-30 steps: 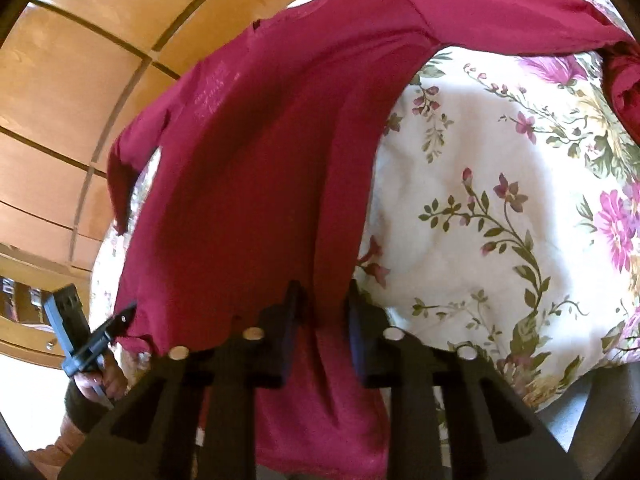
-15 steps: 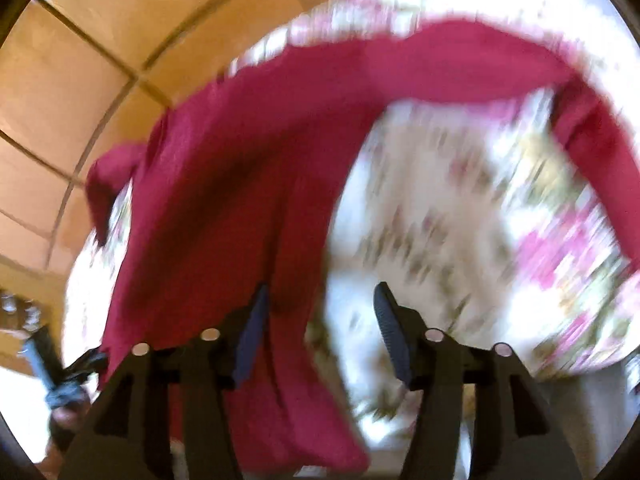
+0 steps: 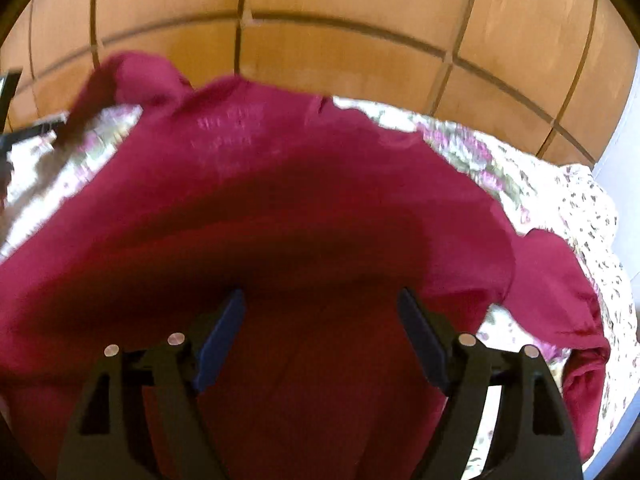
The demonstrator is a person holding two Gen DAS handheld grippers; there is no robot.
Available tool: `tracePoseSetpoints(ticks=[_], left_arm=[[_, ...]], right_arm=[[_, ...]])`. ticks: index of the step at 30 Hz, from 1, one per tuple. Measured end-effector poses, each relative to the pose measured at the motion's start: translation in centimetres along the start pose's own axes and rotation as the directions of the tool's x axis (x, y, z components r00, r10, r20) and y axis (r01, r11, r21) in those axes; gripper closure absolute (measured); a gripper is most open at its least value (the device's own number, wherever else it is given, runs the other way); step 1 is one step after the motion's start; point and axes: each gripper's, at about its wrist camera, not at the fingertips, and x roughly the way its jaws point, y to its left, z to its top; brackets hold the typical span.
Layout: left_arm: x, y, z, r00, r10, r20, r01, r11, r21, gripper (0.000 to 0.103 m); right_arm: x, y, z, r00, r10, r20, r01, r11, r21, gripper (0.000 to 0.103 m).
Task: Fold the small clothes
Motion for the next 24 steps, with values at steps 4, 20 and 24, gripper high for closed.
tracePoseSetpoints(ticks=[4, 20, 24], left_arm=[[4.0, -1.0, 0.6, 0.986, 0.164, -0.001, -0.16, 0.963, 0.218, 0.016], [2.4, 6.6, 5.8, 0.956, -0.13, -0.264, 0.159, 0.983, 0.09, 0.1], [0.3, 8.4, 9.0, 0.892, -0.266, -0.364, 0.32, 0.943, 0.094, 0.1]], right_arm=[[0.9, -0.9, -0.7, 1.0, 0.007, 0.009, -0.008, 0.998, 0.064, 0.009], [0.5, -1.9, -1.1, 0.999, 0.034, 0.0, -0.033, 0.993, 0.116, 0.004], [0.5, -2.1, -1.1, 0.999, 0.044, -0.006, -0.043, 0.99, 0.133, 0.004]])
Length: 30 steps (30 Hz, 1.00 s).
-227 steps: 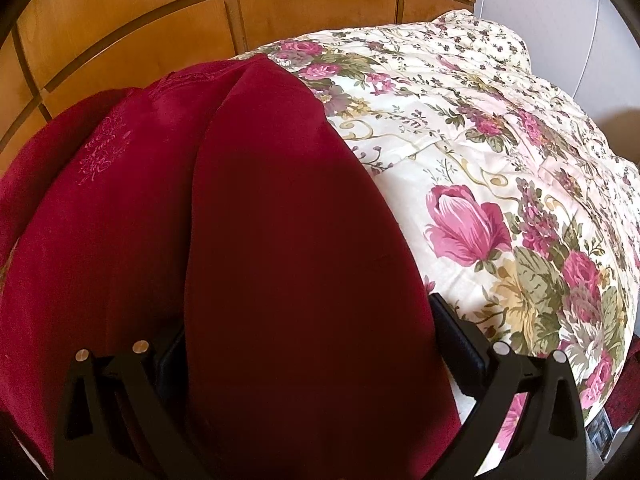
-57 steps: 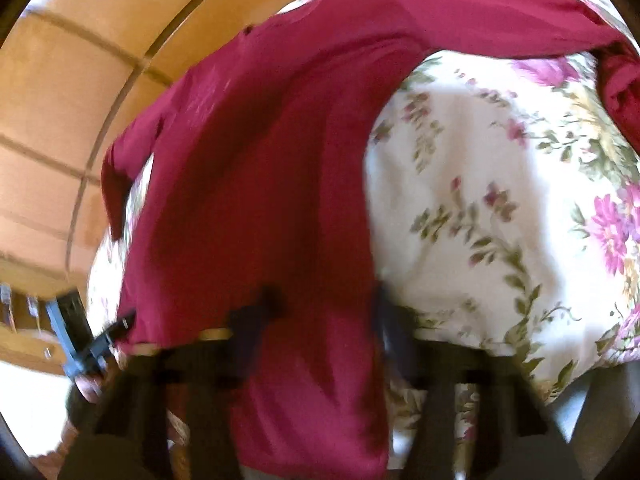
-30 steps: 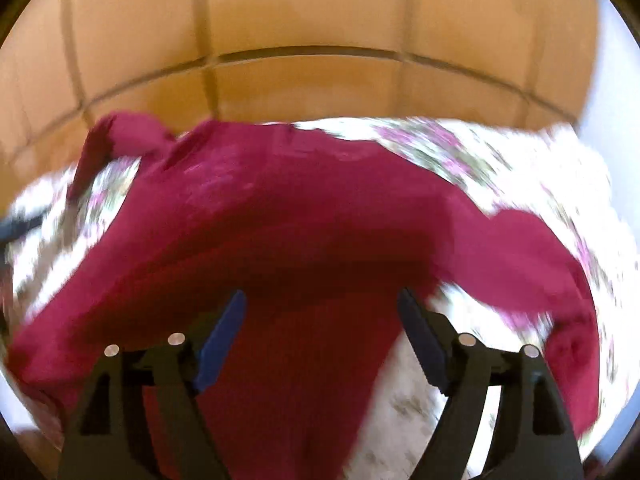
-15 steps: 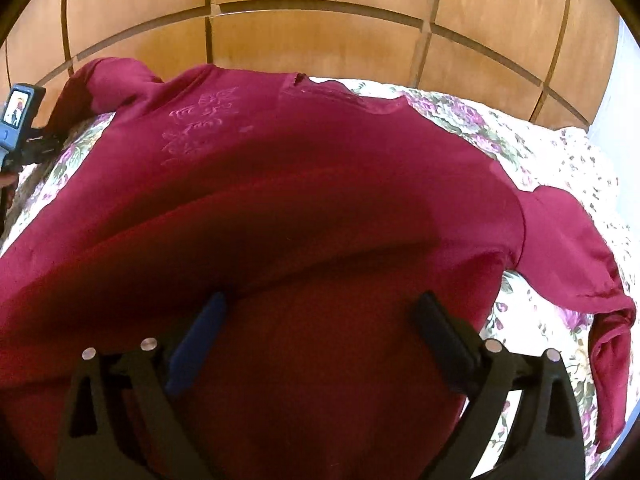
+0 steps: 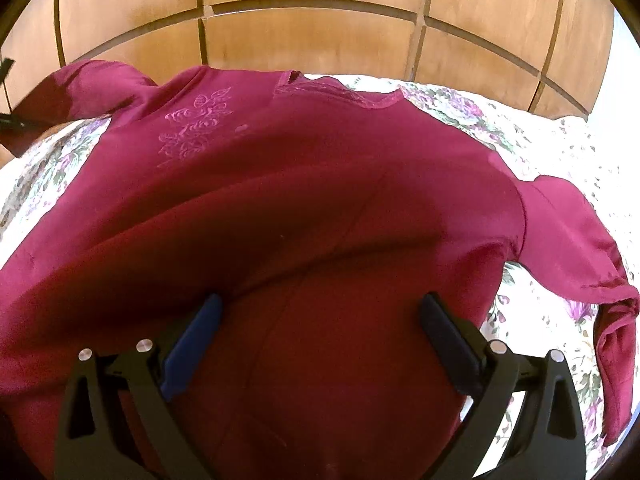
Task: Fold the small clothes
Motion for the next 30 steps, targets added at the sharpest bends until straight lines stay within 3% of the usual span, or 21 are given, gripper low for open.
tracePoseSetpoints(ticks=[1, 3, 8, 11, 13, 15, 18, 21, 22, 23, 24, 25, 27, 28, 29, 30], left_arm=[[-1.6, 0.2, 0.8, 0.998, -0.067, -0.01, 0.067, 0.998, -0.001, 0.1], [-3.7, -0.1, 1.7, 0.992, -0.129, -0.007, 0.129, 0.992, 0.0, 0.1], [-9.1, -3.3, 4.2, 0.953, -0.301, -0.038, 0.303, 0.952, 0.051, 0.1], [-10.9, -5.7, 4.8, 0.91, -0.406, -0.08, 0.408, 0.913, 0.01, 0.1], [-11.4, -7.1, 5.0, 0.874, -0.479, -0.089, 0.479, 0.878, -0.019, 0.1], [-12.1, -9.5, 4.5, 0.829, -0.551, -0.096, 0.552, 0.834, -0.024, 0.1], [-11.9, -13.6, 4.0, 0.744, -0.658, -0.117, 0.659, 0.752, -0.038, 0.1], [-12.2, -18.1, 3.6, 0.713, -0.688, -0.132, 0.696, 0.718, 0.017, 0.1], [-11.9, -20.1, 3.4, 0.696, -0.704, -0.143, 0.715, 0.699, 0.035, 0.1], [-11.8, -21.7, 3.4, 0.687, -0.712, -0.148, 0.724, 0.688, 0.051, 0.1], [-11.5, -23.3, 3.4, 0.69, -0.711, -0.14, 0.723, 0.687, 0.073, 0.1], [-11.1, -25.1, 3.4, 0.704, -0.701, -0.118, 0.71, 0.698, 0.093, 0.097], [-9.6, -27.8, 3.5, 0.717, -0.689, -0.107, 0.697, 0.711, 0.093, 0.075], [-8.3, -29.1, 3.5, 0.72, -0.685, -0.11, 0.694, 0.715, 0.086, 0.055], [-7.3, -29.9, 3.2, 0.717, -0.69, -0.105, 0.697, 0.714, 0.068, 0.031], [-6.2, -30.1, 2.6, 0.702, -0.709, -0.062, 0.712, 0.702, 0.021, 0.026]], right_arm=[[0.0, 0.0, 0.0, 1.0, 0.002, -0.001, -0.002, 1.0, 0.003, 0.004], [0.0, -0.1, 0.0, 1.0, 0.003, -0.005, -0.003, 1.0, 0.007, 0.004], [-0.2, -0.1, 0.0, 1.0, 0.011, -0.014, -0.01, 1.0, 0.016, 0.004], [-0.3, -0.3, 0.0, 0.999, 0.021, -0.024, -0.02, 0.999, 0.031, 0.004], [-0.3, -0.2, 0.0, 0.999, 0.022, -0.029, -0.021, 0.999, 0.033, 0.003], [-0.4, -0.2, 0.0, 0.999, 0.022, -0.033, -0.02, 0.999, 0.034, 0.003], [-0.5, -0.3, 0.0, 0.999, 0.029, -0.039, -0.028, 0.999, 0.045, 0.003], [-0.7, -0.5, 0.0, 0.998, 0.041, -0.043, -0.039, 0.997, 0.062, 0.003], [-0.8, -0.6, 0.1, 0.998, 0.047, -0.043, -0.044, 0.997, 0.07, 0.003], [-0.9, -0.7, 0.1, 0.997, 0.056, -0.043, -0.052, 0.995, 0.084, 0.003], [-0.9, -0.8, 0.1, 0.997, 0.062, -0.043, -0.058, 0.994, 0.092, 0.003], [-1.0, -1.0, 0.2, 0.997, 0.071, -0.043, -0.066, 0.992, 0.104, 0.003], [-1.2, -1.3, 0.3, 0.995, 0.088, -0.041, -0.082, 0.988, 0.128, 0.003], [-1.3, -1.5, 0.3, 0.995, 0.096, -0.04, -0.09, 0.986, 0.14, 0.003], [-1.4, -1.8, 0.3, 0.993, 0.108, -0.038, -0.101, 0.983, 0.156, 0.003], [-1.6, -2.1, 0.3, 0.992, 0.117, -0.036, -0.11, 0.979, 0.171, 0.003]])
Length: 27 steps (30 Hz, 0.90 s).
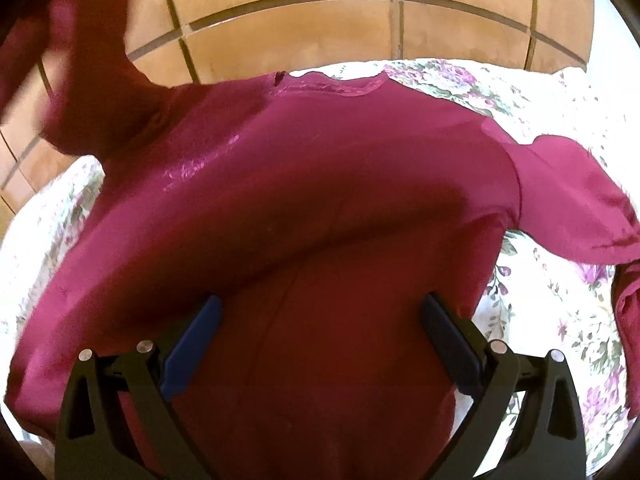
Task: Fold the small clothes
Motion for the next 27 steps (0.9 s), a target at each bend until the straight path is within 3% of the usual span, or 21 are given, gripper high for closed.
tracePoseSetpoints(ticks=[3, 4, 6, 9, 10, 11, 15, 17, 19, 21, 23, 25, 26, 27], left_arm=[[0.6, 1.6, -1.3, 0.995, -0.056, 0.088, 0.062, 0.995, -0.072, 0.022], [0.6, 2.6, -1.9, 0.991, -0.028, 0.133, 0.04, 0.995, -0.087, 0.022], [0.2, 4.0, -3.1, 0.968, 0.1, 0.229, -0.087, 0.994, -0.068, 0.022], [-0.9, 7.4, -5.4, 0.889, 0.319, 0.328, -0.311, 0.947, -0.079, 0.022], [-1.1, 9.1, -6.3, 0.862, 0.384, 0.332, -0.367, 0.923, -0.116, 0.022], [-1.4, 10.4, -7.0, 0.849, 0.416, 0.325, -0.392, 0.909, -0.14, 0.022], [-1.9, 15.0, -10.2, 0.838, 0.468, 0.282, -0.415, 0.881, -0.227, 0.027], [-2.2, 16.3, -11.5, 0.812, 0.509, 0.287, -0.44, 0.856, -0.271, 0.027], [-2.1, 17.3, -12.0, 0.82, 0.513, 0.254, -0.445, 0.851, -0.28, 0.027], [-1.2, 17.4, -11.8, 0.821, 0.522, 0.232, -0.464, 0.846, -0.262, 0.027], [0.4, 16.9, -10.9, 0.816, 0.547, 0.186, -0.519, 0.835, -0.18, 0.027], [1.9, 16.1, -9.8, 0.787, 0.587, 0.191, -0.582, 0.809, -0.084, 0.027], [2.4, 15.7, -9.3, 0.778, 0.598, 0.194, -0.6, 0.798, -0.056, 0.027], [2.8, 15.4, -8.7, 0.769, 0.607, 0.2, -0.614, 0.789, -0.034, 0.027]], right_arm=[[-0.6, -0.8, 0.2, 0.999, 0.043, 0.0, -0.043, 0.997, 0.062, 0.003], [-0.7, -1.1, 0.3, 0.998, 0.057, -0.001, -0.057, 0.995, 0.085, 0.004], [-0.9, -1.8, 0.5, 0.996, 0.093, 0.005, -0.093, 0.986, 0.139, 0.004], [-1.0, -2.6, 0.8, 0.988, 0.152, 0.014, -0.151, 0.966, 0.211, 0.005], [-1.0, -2.9, 0.9, 0.985, 0.173, 0.018, -0.173, 0.957, 0.234, 0.005], [-1.0, -3.1, 1.0, 0.981, 0.192, 0.019, -0.191, 0.949, 0.252, 0.005], [-1.1, -4.1, 1.2, 0.963, 0.266, 0.036, -0.263, 0.903, 0.339, 0.005], [-1.4, -4.6, 1.1, 0.951, 0.308, 0.021, -0.292, 0.876, 0.383, 0.005], [-1.8, -4.8, 1.1, 0.93, 0.367, -0.015, -0.331, 0.857, 0.395, 0.005], [-2.2, -4.9, 1.1, 0.908, 0.419, -0.022, -0.378, 0.838, 0.394, 0.005], [-2.3, -5.3, 1.0, 0.885, 0.466, 0.01, -0.424, 0.797, 0.429, 0.005], [-1.6, -6.0, 0.8, 0.873, 0.486, 0.038, -0.441, 0.755, 0.486, 0.005], [-0.8, -6.3, 0.7, 0.871, 0.49, 0.044, -0.439, 0.732, 0.521, 0.01], [-0.3, -6.4, 0.9, 0.871, 0.49, 0.045, -0.436, 0.726, 0.531, 0.032]])
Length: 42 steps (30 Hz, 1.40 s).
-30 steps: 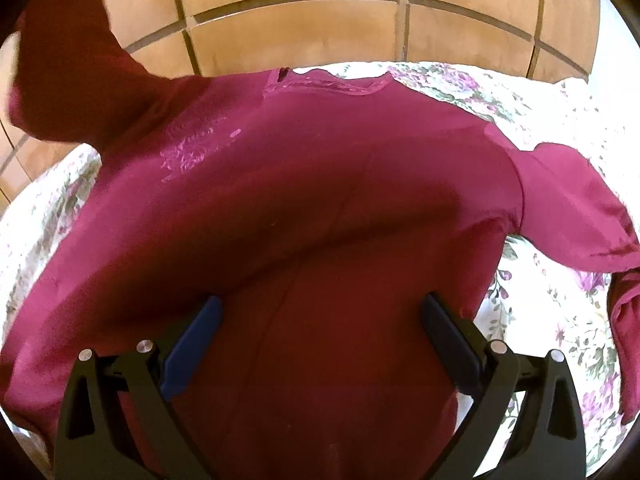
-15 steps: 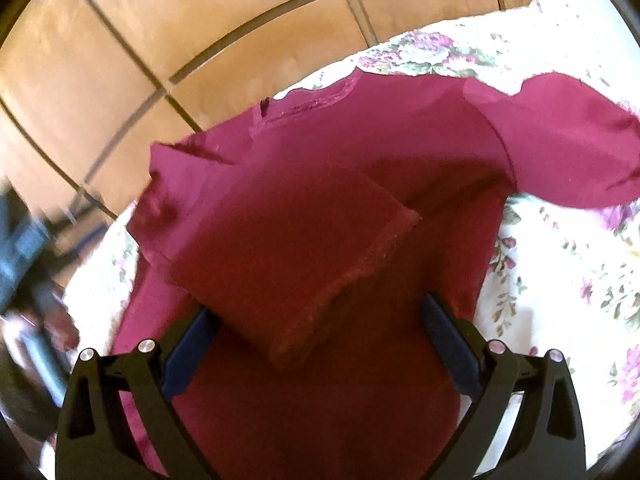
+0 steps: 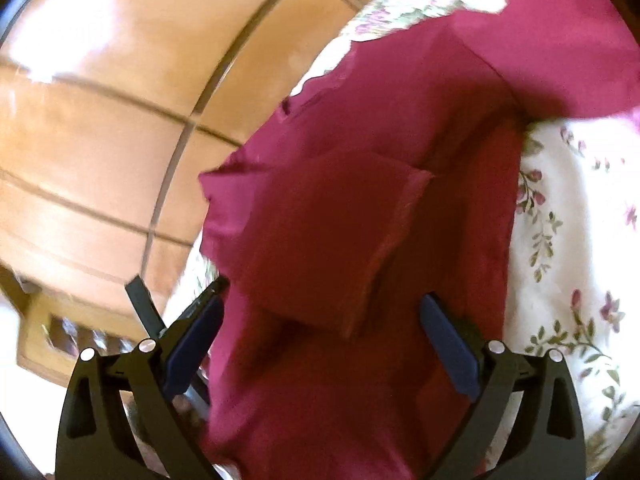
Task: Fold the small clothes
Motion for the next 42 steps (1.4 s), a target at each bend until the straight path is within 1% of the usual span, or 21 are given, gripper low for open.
tracePoseSetpoints(ticks=[1, 2, 3, 4, 6, 7, 11, 13, 15, 16, 17, 19, 20, 22, 26, 29, 33, 35, 38, 39, 42], left_arm=[[0.3, -0.5, 0.9, 0.999, 0.035, 0.024, -0.035, 0.999, 0.011, 0.027], [0.4, -0.6, 1.4, 0.997, 0.066, 0.041, -0.066, 0.998, 0.008, 0.027], [0.6, -0.6, 2.0, 0.992, 0.11, 0.065, -0.11, 0.994, -0.001, 0.027], [0.7, -0.4, 2.8, 0.981, 0.167, 0.102, -0.165, 0.986, -0.03, 0.027], [0.1, 0.6, 3.6, 0.962, 0.216, 0.17, -0.201, 0.974, -0.103, 0.052], [-0.2, 1.4, 3.8, 0.956, 0.223, 0.189, -0.195, 0.969, -0.154, 0.074], [-1.4, 2.8, 2.9, 0.944, 0.232, 0.234, -0.183, 0.96, -0.213, 0.093], [-2.0, 3.1, 2.4, 0.937, 0.245, 0.249, -0.184, 0.952, -0.244, 0.093], [-1.6, 3.6, 2.2, 0.944, 0.253, 0.213, -0.191, 0.942, -0.275, 0.092], [-1.0, 3.6, 2.2, 0.947, 0.261, 0.188, -0.203, 0.938, -0.28, 0.08], [0.0, 3.8, 2.2, 0.95, 0.282, 0.137, -0.234, 0.928, -0.289, 0.056], [1.4, 4.9, 1.9, 0.948, 0.318, 0.021, -0.293, 0.898, -0.329, 0.027], [1.2, 5.5, 1.7, 0.95, 0.312, 0.021, -0.284, 0.889, -0.358, 0.015], [0.9, 6.4, 1.2, 0.958, 0.285, 0.019, -0.254, 0.88, -0.402, 0.007], [-1.0, 7.1, -0.3, 0.975, 0.216, 0.041, -0.176, 0.876, -0.448, 0.007], [-3.6, 7.2, -0.8, 0.966, 0.241, 0.099, -0.16, 0.849, -0.504, 0.01], [-5.6, 6.6, 1.0, 0.939, 0.287, 0.187, -0.148, 0.833, -0.534, 0.026], [-4.8, 5.5, 3.3, 0.951, 0.244, 0.192, -0.133, 0.877, -0.461, 0.045], [-2.7, 2.8, 6.0, 0.964, 0.215, 0.159, -0.159, 0.938, -0.308, 0.054], [-1.7, 2.2, 6.7, 0.969, 0.2, 0.142, -0.159, 0.953, -0.257, 0.063], [2.2, 0.7, 9.1, 0.972, 0.231, 0.045, -0.221, 0.962, -0.162, 0.064]], right_arm=[[0.3, 0.0, 0.3, 1.0, -0.011, -0.001, 0.011, 1.0, -0.006, 0.045], [0.9, 0.3, 0.6, 0.999, -0.052, -0.007, 0.052, 0.998, -0.041, 0.07], [1.2, 0.7, 0.8, 0.996, -0.085, -0.005, 0.084, 0.994, -0.076, 0.084], [1.4, 1.1, 1.1, 0.995, -0.097, 0.004, 0.097, 0.991, -0.095, 0.087], [1.4, 2.0, 1.7, 0.997, -0.076, 0.026, 0.078, 0.991, -0.108, 0.096], [1.3, 2.3, 1.9, 0.997, -0.065, 0.044, 0.069, 0.99, -0.119, 0.096], [0.8, 6.2, 3.1, 0.988, -0.024, 0.154, 0.066, 0.96, -0.272, 0.097], [0.2, 7.8, 3.4, 0.979, -0.013, 0.206, 0.086, 0.933, -0.35, 0.097], [0.7, 8.7, 4.0, 0.973, -0.035, 0.227, 0.125, 0.909, -0.396, 0.097], [1.1, 8.5, 4.3, 0.971, -0.058, 0.231, 0.15, 0.903, -0.403, 0.097], [2.2, 7.9, 4.9, 0.967, -0.11, 0.228, 0.197, 0.894, -0.402, 0.097], [4.1, 5.7, 5.9, 0.961, -0.206, 0.186, 0.262, 0.894, -0.363, 0.097], [5.5, 3.7, 6.4, 0.956, -0.254, 0.148, 0.288, 0.906, -0.311, 0.097], [6.4, 1.2, 6.5, 0.964, -0.247, 0.101, 0.264, 0.937, -0.229, 0.097], [5.8, 0.9, 6.2, 0.973, -0.199, 0.118, 0.221, 0.952, -0.212, 0.085], [6.1, 1.7, 5.3, 0.964, -0.225, 0.142, 0.257, 0.925, -0.281, 0.074], [6.4, 2.9, 4.7, 0.946, -0.268, 0.184, 0.318, 0.881, -0.349, 0.074], [6.4, 2.7, 4.5, 0.946, -0.265, 0.188, 0.316, 0.881, -0.352, 0.074], [5.7, 2.2, 4.2, 0.951, -0.24, 0.195, 0.295, 0.893, -0.341, 0.074], [5.7, 2.1, 4.2, 0.951, -0.239, 0.197, 0.295, 0.894, -0.339, 0.076], [5.6, 2.1, 4.3, 0.947, -0.246, 0.206, 0.304, 0.892, -0.334, 0.086]])
